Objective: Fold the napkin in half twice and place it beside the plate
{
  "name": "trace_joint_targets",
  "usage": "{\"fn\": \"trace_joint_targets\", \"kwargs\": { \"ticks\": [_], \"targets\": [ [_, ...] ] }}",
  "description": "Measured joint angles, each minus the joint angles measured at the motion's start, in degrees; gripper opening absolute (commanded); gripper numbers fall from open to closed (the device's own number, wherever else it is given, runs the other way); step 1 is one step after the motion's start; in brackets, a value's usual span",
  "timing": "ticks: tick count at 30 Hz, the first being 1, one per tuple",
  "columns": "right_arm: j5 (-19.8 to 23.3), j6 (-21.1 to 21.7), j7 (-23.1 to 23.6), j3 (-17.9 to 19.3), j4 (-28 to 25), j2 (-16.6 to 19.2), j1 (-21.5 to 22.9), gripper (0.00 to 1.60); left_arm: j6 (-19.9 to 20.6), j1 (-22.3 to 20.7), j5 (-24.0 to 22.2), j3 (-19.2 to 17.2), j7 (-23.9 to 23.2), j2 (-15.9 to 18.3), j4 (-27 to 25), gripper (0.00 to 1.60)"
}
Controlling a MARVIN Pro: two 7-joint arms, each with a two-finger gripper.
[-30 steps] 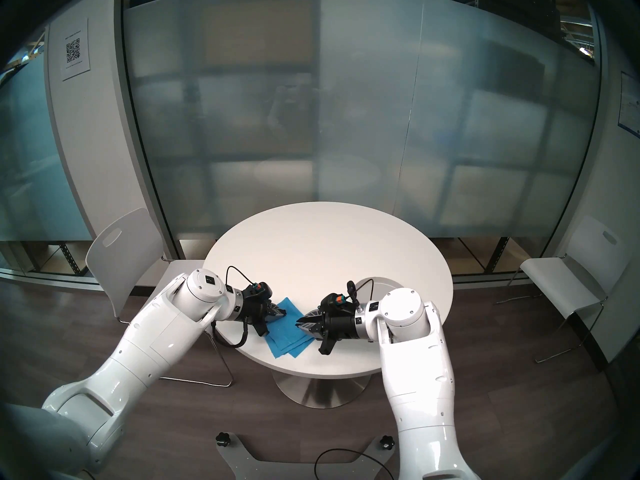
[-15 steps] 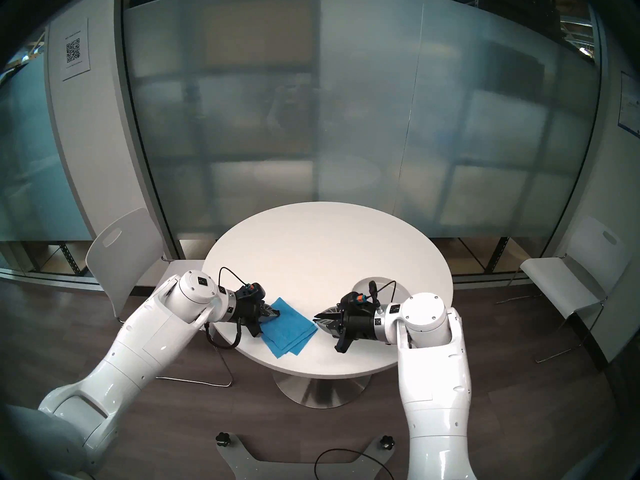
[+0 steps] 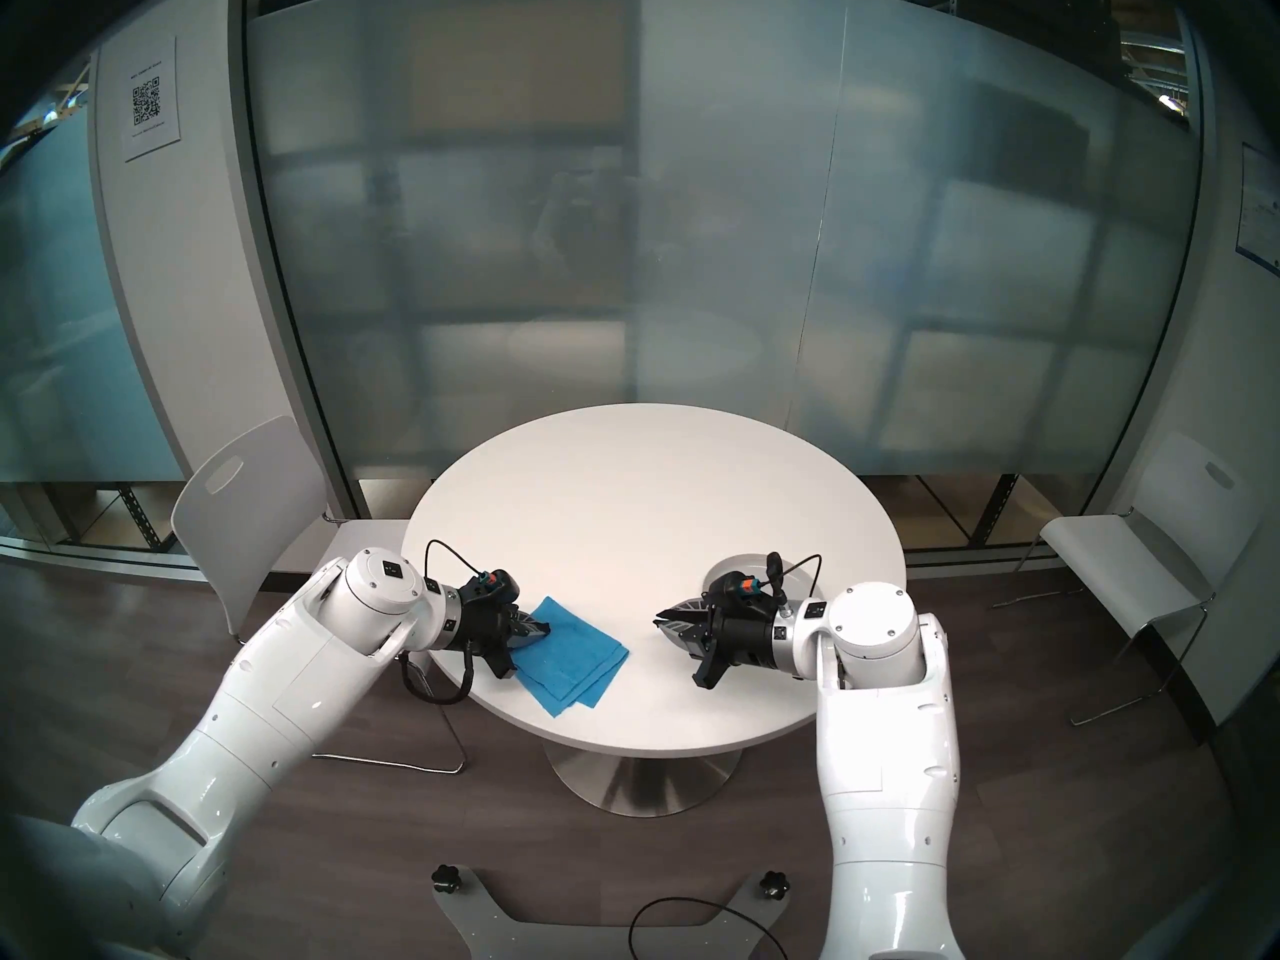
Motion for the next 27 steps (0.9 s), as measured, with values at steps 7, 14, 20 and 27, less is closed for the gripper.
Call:
{"fn": "trace_joint_targets", "kwargs": {
  "ticks": [7,14,20,27],
  "targets": [
    [-0.1,-0.4,-0.4,0.3,1.3,0.1,0.5,0.68,1.6,0.8,-1.0,-1.1,0.0,0.4,-1.6,0.00],
    [-0.3,-0.8,-1.1,0.3,2.7,0.1,1.0,0.68,3.1,1.5,-2.0,-2.0,-0.4,0.7,-3.5,0.00],
    [-0.4,-1.2,-1.8,-0.1,4.5,-0.1,1.7,0.68,3.8,1.7,-2.4,-2.3,-0.8,1.0,-4.2,0.00],
    [-0.4,-1.8,-2.7,-0.9,6.6,-0.7,2.7,0.68,4.2,1.7,-2.7,-2.4,-0.9,1.0,-4.7,0.00]
  ]
}}
